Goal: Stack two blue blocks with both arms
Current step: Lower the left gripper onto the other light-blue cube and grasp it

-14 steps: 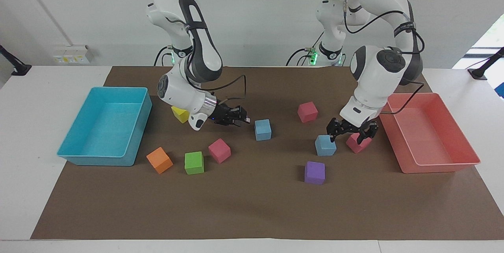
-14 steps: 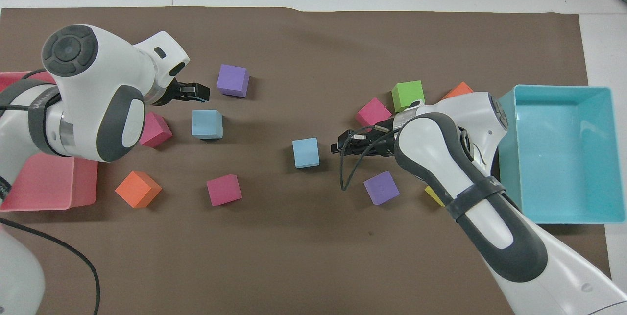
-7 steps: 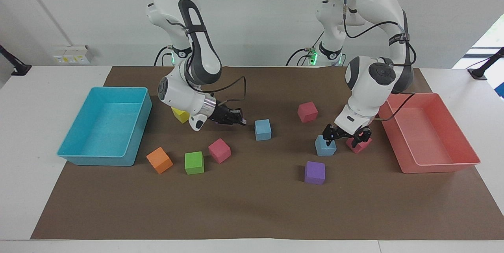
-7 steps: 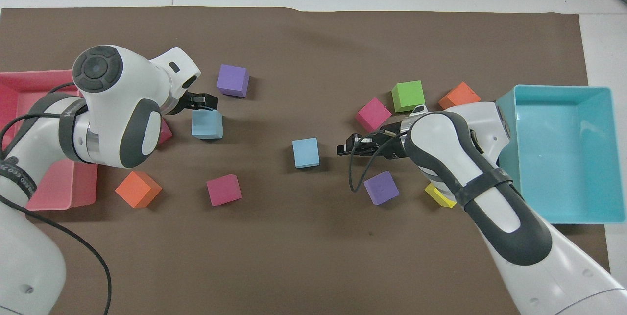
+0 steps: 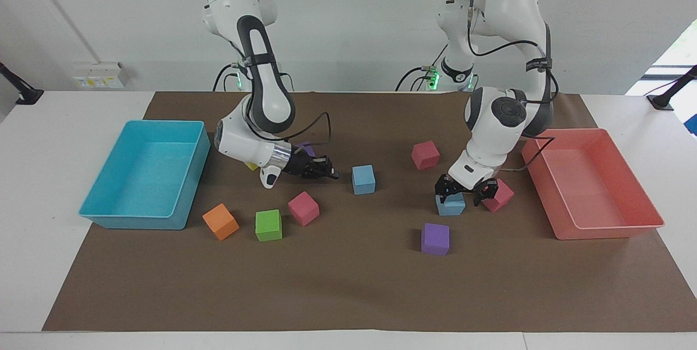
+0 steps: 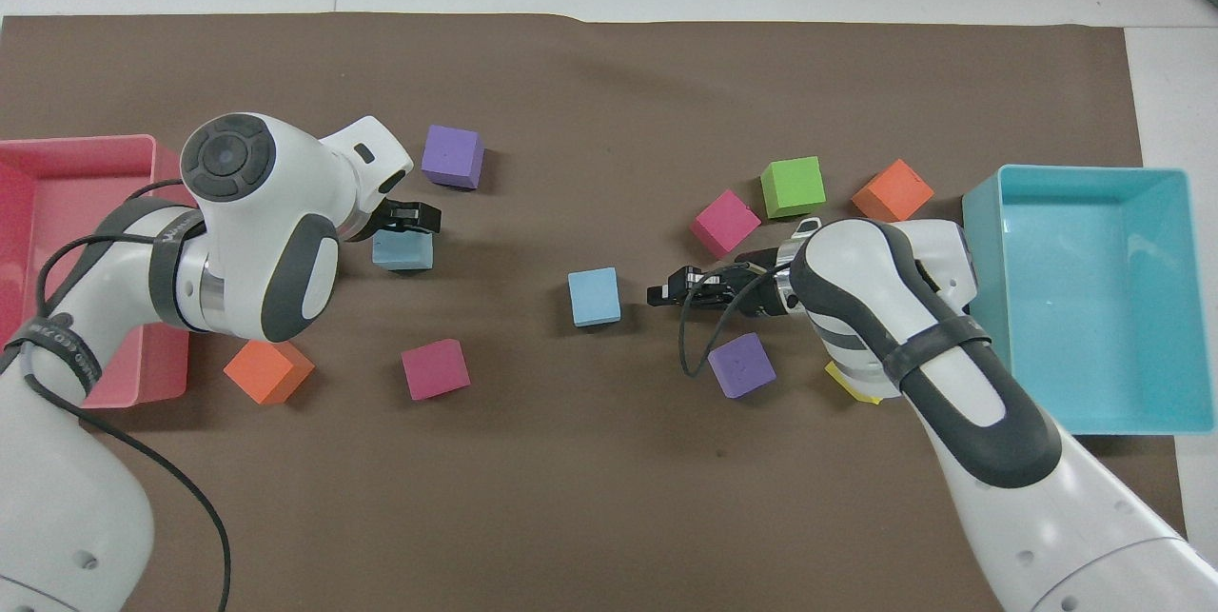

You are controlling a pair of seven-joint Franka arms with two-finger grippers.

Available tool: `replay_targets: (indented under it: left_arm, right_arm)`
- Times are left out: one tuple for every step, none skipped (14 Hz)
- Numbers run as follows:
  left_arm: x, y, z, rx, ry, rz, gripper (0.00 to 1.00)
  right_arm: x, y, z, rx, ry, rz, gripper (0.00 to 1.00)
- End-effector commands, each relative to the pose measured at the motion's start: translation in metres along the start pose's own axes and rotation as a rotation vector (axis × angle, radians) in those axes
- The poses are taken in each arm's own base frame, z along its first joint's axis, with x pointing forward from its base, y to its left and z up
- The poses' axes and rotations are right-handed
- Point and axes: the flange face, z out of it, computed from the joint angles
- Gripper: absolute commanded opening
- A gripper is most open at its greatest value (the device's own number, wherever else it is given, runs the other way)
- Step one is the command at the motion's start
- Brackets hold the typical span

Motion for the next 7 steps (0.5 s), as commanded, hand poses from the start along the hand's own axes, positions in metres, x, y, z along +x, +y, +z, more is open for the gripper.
replay_targets:
  left_arm:
    - [-0.005, 0.008, 0.012, -0.003, 0.019, -0.018, 1.00]
    - [-0.006, 0.007, 0.013, -0.003, 0.018, -0.019, 1.00]
    - [-0.006, 0.006, 0.013, -0.002, 0.018, -0.021, 1.00]
    - [-0.007, 0.004, 0.015, -0.001, 0.012, -0.022, 1.00]
    - [-0.010, 0.003, 0.019, 0.001, 0.003, -0.024, 1.00]
    - [-0.014, 0.003, 0.026, 0.003, -0.010, -0.024, 1.00]
    - [-0.016, 0.003, 0.027, 0.004, -0.015, -0.027, 1.00]
  right_arm:
    - [-0.005, 0.006, 0.005, 0.022, 0.018, -0.003, 0.00]
    - [-0.005, 0.007, 0.006, 0.025, 0.013, -0.001, 0.00]
    - [-0.005, 0.013, 0.008, 0.027, 0.014, 0.012, 0.00]
    - [-0.005, 0.013, 0.010, 0.035, 0.018, 0.021, 0.00]
    - [-0.005, 0.012, 0.010, 0.042, 0.024, 0.028, 0.00]
    - [-0.005, 0.012, 0.010, 0.042, 0.024, 0.026, 0.00]
    - [-0.006, 0.012, 0.009, 0.042, 0.024, 0.026, 0.00]
